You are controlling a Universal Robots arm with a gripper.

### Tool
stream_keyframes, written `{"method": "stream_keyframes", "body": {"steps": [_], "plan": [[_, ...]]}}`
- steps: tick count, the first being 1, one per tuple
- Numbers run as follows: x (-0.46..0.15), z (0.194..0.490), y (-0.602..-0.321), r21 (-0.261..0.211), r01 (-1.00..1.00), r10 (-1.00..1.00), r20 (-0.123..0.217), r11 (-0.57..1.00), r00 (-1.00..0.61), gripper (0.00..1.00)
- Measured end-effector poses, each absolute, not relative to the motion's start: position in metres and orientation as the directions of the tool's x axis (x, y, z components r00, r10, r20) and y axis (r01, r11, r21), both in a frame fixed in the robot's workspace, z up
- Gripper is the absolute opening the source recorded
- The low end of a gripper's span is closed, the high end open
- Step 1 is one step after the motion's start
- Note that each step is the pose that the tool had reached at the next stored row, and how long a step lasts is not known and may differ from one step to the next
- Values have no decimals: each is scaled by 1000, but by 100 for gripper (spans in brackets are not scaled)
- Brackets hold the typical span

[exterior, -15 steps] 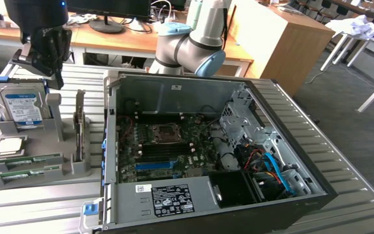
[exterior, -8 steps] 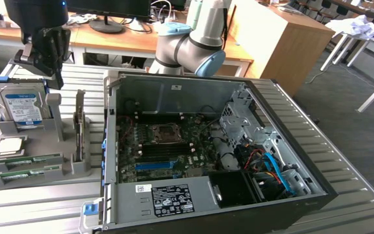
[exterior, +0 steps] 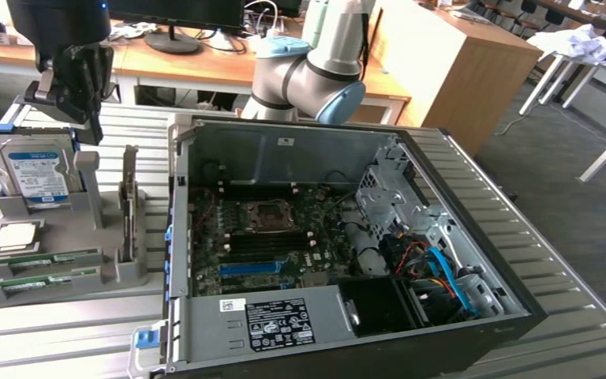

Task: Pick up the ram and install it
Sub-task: 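Pick up the ram and move it above insertion slot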

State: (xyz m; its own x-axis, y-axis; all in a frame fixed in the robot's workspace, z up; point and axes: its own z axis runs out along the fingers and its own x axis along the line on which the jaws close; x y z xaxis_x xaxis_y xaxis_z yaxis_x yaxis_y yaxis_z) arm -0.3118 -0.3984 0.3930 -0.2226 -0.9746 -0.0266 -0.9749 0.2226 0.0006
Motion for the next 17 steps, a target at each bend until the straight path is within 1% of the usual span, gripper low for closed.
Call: {"method": "stream_keyframes", "body": {"steps": [17], "plan": [[-312, 393, -398, 1, -980, -980, -27, 197, -197, 10]]}}
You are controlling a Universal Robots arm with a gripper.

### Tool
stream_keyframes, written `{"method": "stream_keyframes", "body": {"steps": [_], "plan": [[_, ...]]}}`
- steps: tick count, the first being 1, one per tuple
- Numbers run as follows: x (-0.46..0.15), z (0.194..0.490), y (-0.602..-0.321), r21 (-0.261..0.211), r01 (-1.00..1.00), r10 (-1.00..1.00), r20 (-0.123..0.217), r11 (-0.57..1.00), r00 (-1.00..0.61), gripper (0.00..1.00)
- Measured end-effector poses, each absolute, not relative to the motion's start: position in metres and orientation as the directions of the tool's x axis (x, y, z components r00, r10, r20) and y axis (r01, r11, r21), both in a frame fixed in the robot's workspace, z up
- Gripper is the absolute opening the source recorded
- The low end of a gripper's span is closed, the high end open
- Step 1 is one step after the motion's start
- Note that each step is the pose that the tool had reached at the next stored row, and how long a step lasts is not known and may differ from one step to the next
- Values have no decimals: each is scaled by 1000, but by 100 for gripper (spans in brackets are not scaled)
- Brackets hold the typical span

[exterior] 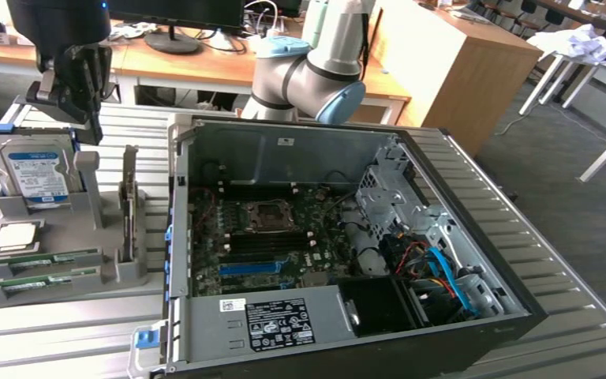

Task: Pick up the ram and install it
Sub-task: 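Pick up the ram and move it above insertion slot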

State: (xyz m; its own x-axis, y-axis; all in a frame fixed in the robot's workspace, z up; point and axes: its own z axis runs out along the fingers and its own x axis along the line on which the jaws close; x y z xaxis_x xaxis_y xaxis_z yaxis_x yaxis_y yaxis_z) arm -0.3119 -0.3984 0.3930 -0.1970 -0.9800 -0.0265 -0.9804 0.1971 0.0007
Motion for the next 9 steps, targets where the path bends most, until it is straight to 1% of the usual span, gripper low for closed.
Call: {"method": "stream_keyframes", "body": {"steps": [9], "plan": [[-312, 393, -398, 1, -980, -980, -27, 197, -197, 10]]}}
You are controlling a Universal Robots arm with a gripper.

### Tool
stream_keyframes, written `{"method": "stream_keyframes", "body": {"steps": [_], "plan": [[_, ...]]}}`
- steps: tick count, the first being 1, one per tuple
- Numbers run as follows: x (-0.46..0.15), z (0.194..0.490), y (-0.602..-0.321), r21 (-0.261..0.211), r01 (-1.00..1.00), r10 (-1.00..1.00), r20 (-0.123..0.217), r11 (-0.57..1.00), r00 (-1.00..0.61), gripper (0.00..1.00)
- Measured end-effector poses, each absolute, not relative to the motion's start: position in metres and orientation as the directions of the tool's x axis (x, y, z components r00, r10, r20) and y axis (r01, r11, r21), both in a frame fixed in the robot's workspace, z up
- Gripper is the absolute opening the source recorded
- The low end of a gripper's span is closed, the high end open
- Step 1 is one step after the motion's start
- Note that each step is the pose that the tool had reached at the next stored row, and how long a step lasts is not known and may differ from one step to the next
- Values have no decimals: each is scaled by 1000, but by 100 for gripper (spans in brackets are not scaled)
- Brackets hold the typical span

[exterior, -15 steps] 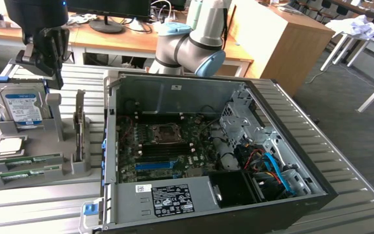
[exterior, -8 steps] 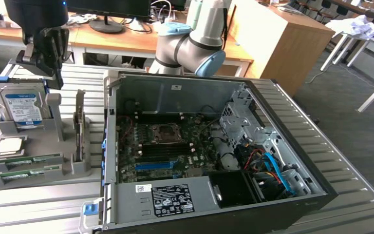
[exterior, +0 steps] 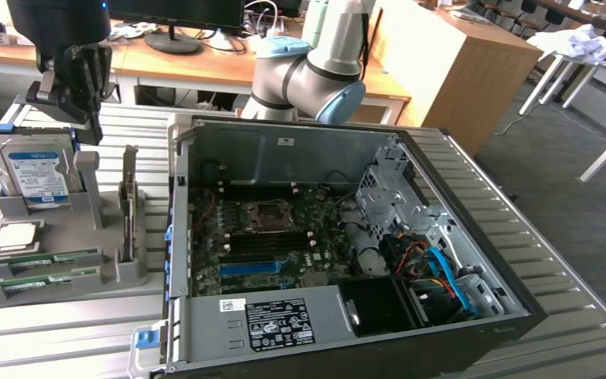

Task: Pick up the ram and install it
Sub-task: 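Pick up the ram and move it above insertion slot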

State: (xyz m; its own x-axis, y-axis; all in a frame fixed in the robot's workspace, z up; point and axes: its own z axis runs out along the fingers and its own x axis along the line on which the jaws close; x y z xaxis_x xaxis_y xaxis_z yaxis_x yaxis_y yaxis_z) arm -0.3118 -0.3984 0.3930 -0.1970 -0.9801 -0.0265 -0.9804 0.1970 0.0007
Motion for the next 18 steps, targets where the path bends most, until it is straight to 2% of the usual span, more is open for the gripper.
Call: {"method": "stream_keyframes", "body": {"steps": [2, 3, 4, 5, 6, 8, 9, 11, 12, 13, 16, 17, 18], "plan": [[-312, 393, -398, 1, -980, -980, -26, 197, -197, 11], [-312, 393, -398, 1, -980, -980, -26, 197, -197, 16], [-312, 393, -398, 1, -980, -980, -26, 197, -197, 16], [-312, 393, -398, 1, -980, -980, -27, 197, -197, 29], [-312, 393, -398, 1, -980, -980, -26, 197, -197, 29], [-312, 393, -398, 1, -980, -980, -27, 197, -197, 41], [-312, 393, -398, 1, -980, -980, -26, 197, -197, 41], [-312, 393, -398, 1, -980, -980, -27, 197, -197, 53], [-312, 393, -398, 1, -980, -980, -26, 197, -197, 53], [-312, 393, -398, 1, -980, -980, -26, 197, -197, 58], [-312, 393, -398, 1, -980, -980, -27, 197, -197, 64], [-312, 393, -398, 1, -980, -980, -26, 197, -197, 71], [-312, 393, -398, 1, -980, -980, -27, 197, -197, 71]]}}
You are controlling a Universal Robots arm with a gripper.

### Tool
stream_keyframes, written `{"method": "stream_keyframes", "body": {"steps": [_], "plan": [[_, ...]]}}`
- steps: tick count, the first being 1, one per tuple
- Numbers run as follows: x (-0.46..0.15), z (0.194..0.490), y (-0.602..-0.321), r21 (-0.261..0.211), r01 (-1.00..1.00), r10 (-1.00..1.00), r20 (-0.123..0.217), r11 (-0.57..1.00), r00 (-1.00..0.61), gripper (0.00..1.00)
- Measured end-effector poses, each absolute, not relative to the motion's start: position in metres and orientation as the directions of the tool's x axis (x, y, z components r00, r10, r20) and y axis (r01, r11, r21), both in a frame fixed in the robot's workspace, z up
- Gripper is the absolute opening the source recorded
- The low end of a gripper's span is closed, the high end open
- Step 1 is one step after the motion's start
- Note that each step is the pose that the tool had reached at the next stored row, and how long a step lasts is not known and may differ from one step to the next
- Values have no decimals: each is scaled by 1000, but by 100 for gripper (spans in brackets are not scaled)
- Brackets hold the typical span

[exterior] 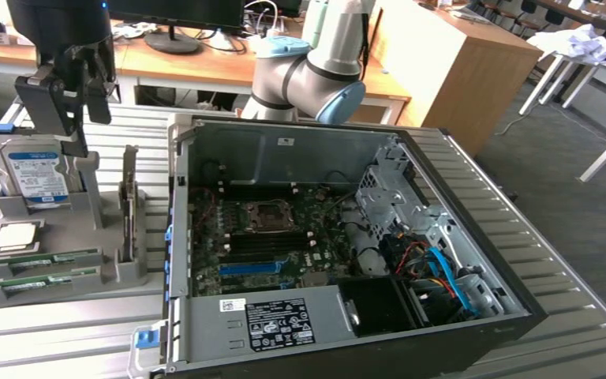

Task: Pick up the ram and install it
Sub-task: 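Pick up the ram and move it above insertion slot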

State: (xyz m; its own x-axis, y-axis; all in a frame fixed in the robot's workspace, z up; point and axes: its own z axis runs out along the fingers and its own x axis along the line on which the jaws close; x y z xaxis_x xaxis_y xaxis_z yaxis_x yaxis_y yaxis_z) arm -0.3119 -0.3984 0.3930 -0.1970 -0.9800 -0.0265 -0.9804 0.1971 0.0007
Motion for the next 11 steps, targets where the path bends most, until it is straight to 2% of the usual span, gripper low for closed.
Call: {"method": "stream_keyframes", "body": {"steps": [11], "plan": [[-317, 392, -398, 1, -980, -980, -27, 197, -197, 71]]}}
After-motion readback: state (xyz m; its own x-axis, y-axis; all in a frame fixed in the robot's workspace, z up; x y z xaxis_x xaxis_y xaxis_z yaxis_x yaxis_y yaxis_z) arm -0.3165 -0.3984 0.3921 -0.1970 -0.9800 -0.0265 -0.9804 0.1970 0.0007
